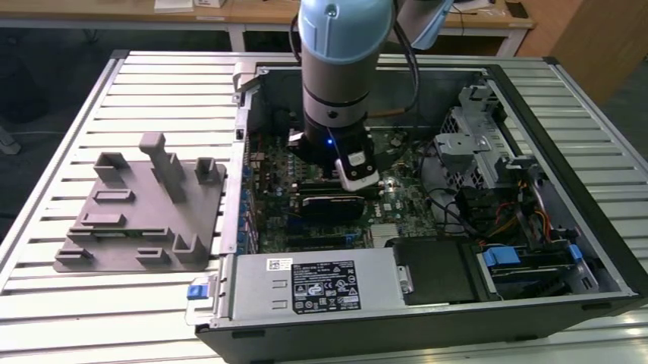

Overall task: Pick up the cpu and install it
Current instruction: 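Install the second cpu locking lever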

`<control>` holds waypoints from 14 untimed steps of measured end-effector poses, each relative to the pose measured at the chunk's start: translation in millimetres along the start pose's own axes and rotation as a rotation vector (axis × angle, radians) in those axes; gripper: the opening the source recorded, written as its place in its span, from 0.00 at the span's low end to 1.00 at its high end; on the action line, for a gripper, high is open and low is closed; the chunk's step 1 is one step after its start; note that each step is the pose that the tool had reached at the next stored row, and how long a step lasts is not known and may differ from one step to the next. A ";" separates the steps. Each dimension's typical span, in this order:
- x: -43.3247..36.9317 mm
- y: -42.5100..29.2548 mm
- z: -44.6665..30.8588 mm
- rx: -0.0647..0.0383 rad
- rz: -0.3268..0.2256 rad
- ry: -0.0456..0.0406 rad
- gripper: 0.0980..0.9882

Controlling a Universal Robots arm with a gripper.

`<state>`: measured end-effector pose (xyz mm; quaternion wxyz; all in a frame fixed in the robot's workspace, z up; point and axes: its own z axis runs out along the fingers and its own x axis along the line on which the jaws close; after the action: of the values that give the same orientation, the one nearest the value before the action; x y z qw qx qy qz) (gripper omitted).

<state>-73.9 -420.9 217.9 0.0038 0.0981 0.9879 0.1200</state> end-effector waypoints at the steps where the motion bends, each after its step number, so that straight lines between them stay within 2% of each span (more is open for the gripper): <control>1: 0.0 -1.2 0.3 -0.007 0.000 0.0015 0.01; 7: -0.6 -8.7 3.8 -0.010 0.001 0.0020 0.01; 14: 2.8 -11.4 8.9 -0.033 0.001 0.0067 0.01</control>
<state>-78.6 -429.1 206.7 0.0020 0.0981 0.9857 0.1367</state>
